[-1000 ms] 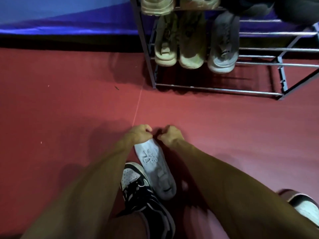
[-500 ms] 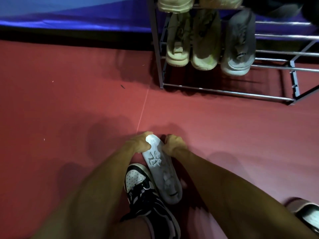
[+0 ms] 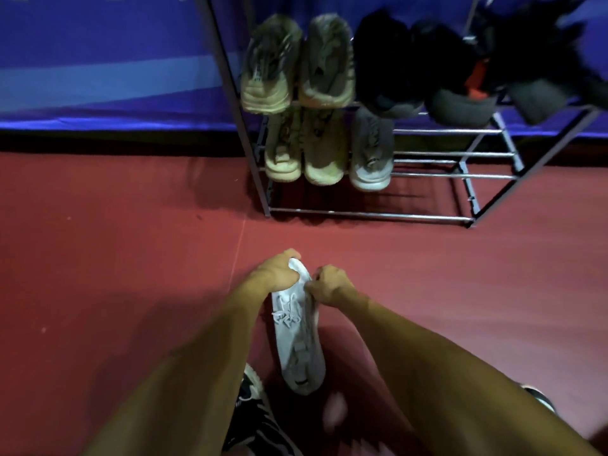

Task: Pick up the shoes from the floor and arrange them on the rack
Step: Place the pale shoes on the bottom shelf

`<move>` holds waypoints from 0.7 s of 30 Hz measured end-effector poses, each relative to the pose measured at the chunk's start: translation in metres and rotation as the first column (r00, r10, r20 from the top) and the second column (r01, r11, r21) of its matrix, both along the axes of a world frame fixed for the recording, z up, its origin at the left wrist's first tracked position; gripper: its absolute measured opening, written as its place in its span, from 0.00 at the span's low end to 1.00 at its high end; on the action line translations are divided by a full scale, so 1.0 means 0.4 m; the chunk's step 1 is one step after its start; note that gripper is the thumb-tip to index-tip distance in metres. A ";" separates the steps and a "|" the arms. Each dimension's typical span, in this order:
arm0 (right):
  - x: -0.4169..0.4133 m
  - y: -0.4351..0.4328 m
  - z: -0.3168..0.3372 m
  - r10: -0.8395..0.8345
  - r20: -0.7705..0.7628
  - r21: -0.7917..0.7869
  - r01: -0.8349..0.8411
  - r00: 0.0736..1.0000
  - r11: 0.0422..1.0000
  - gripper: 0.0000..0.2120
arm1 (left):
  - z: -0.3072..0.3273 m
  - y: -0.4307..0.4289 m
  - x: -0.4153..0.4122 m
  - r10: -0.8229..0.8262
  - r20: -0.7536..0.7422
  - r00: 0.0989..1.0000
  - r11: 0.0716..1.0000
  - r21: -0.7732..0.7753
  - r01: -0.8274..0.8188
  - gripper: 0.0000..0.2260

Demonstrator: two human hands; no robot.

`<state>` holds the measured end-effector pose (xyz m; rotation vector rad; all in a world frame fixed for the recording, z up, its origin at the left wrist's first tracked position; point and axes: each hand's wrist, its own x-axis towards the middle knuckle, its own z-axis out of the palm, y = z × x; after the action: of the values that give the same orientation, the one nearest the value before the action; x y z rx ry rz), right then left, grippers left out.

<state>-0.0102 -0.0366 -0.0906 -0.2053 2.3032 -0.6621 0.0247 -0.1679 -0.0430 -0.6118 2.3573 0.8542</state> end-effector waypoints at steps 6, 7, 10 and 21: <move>-0.080 0.112 0.152 -0.084 -0.132 -0.041 0.079 0.988 0.996 0.12 | 0.120 0.097 -0.092 -0.020 -0.143 0.990 1.000 -0.014 0.018 0.21; -0.093 0.132 0.175 -0.106 -0.150 -0.055 0.099 0.983 0.994 0.11 | 0.143 0.108 -0.103 0.002 -0.171 0.985 1.000 -0.011 -0.003 0.22; -0.127 0.193 0.259 -0.178 -0.195 -0.120 0.157 0.964 0.980 0.08 | 0.201 0.124 -0.132 0.161 -0.278 0.947 0.987 0.030 -0.159 0.28; -0.166 0.351 0.385 -0.693 -0.038 -0.545 0.566 0.720 0.618 0.08 | 0.223 0.212 -0.084 0.082 -0.138 0.987 0.946 0.322 -0.033 0.11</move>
<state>-0.0768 0.1040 0.0635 0.3562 2.3736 -1.7031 -0.0089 -0.0830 0.0462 -0.4974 2.2681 1.3181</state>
